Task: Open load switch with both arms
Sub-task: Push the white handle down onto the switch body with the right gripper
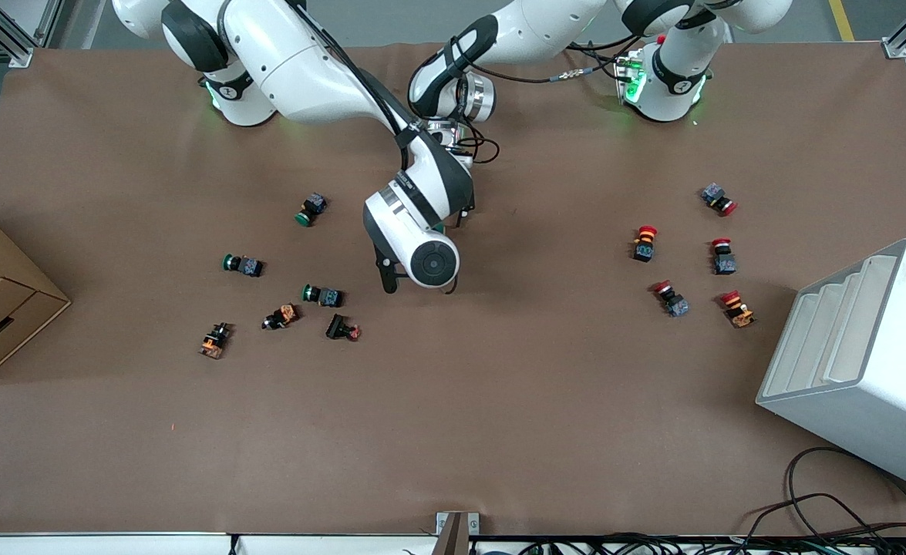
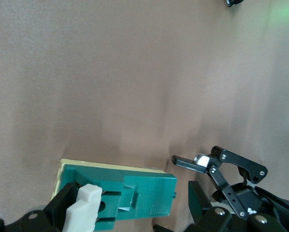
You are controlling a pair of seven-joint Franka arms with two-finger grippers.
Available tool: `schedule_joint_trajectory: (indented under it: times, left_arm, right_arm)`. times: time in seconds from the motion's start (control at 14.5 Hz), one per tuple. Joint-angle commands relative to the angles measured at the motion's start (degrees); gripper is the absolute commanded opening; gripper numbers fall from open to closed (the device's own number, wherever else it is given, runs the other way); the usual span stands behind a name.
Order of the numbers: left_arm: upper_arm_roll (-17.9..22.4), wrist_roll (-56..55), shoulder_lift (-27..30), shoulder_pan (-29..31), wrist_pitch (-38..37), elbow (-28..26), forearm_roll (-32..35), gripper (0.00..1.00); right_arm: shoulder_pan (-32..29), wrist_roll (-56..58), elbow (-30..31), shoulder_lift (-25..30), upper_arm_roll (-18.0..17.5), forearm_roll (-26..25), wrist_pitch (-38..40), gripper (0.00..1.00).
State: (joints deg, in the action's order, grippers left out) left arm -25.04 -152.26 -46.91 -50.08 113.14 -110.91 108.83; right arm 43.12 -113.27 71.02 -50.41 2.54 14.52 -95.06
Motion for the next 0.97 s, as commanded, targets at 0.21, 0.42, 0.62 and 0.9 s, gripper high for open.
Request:
schedule_joint_trajectory:
  times: [0.21, 0.42, 0.62, 0.9]
  left_arm:
    - [0.3, -1.9, -0.9, -0.4, 0.1, 1.0, 0.8, 0.99]
    - [0.3, -2.0, -1.0, -0.3, 0.1, 1.5, 0.8, 0.99]
    - [0.4, -2.0, -1.0, -0.2, 0.1, 1.6, 0.9, 0.99]
    - [0.4, -2.0, -1.0, -0.2, 0.1, 1.6, 0.9, 0.99]
  right_arm:
    - [0.0, -1.1, 1.1, 1.9, -1.3, 2.8, 2.7, 1.0]
    - [0.0, -1.2, 1.1, 2.4, -1.7, 3.4, 3.3, 1.0]
    - [0.1, -1.2, 1.1, 2.5, -1.8, 4.0, 4.3, 1.0]
    - [0.1, -1.2, 1.3, 2.5, -3.0, 4.1, 5.1, 1.0]
